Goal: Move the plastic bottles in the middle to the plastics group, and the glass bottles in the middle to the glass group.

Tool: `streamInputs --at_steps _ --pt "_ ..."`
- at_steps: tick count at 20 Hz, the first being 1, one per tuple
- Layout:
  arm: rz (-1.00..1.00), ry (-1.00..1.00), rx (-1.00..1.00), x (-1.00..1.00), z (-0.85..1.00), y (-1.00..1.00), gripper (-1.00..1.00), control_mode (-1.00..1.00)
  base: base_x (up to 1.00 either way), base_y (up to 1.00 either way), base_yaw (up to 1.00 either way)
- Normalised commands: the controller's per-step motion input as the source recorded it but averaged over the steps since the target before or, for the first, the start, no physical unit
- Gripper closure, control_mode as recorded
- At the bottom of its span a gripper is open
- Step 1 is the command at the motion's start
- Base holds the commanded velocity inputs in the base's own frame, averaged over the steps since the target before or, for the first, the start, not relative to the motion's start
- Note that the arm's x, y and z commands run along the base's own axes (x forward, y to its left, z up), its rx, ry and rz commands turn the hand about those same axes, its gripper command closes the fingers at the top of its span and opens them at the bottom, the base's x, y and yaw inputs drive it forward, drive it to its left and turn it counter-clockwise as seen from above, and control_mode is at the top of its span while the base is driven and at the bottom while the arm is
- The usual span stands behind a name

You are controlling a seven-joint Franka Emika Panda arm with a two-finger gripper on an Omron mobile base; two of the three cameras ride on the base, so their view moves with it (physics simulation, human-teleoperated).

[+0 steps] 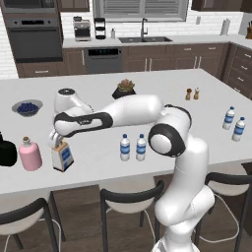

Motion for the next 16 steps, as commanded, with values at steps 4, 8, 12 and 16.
streamInputs --at_steps 4,8,12,16 --pt "0.0 -0.02 0.04 -0.1 0.3 -0.23 -1.0 -1.0 0.0 0.0 0.0" --pt "0.01 0.0 0.09 -0.16 0.36 -0.32 -1.0 -1.0 0.0 0.0 0.0" --pt "0.0 0.03 0.1 -0.36 0.33 -0.64 -1.0 -1.0 0.0 0.0 0.0" --pt "-0.04 0.08 0.03 -0.38 0.2 -0.76 -1.0 -1.0 0.0 0.0 0.0"
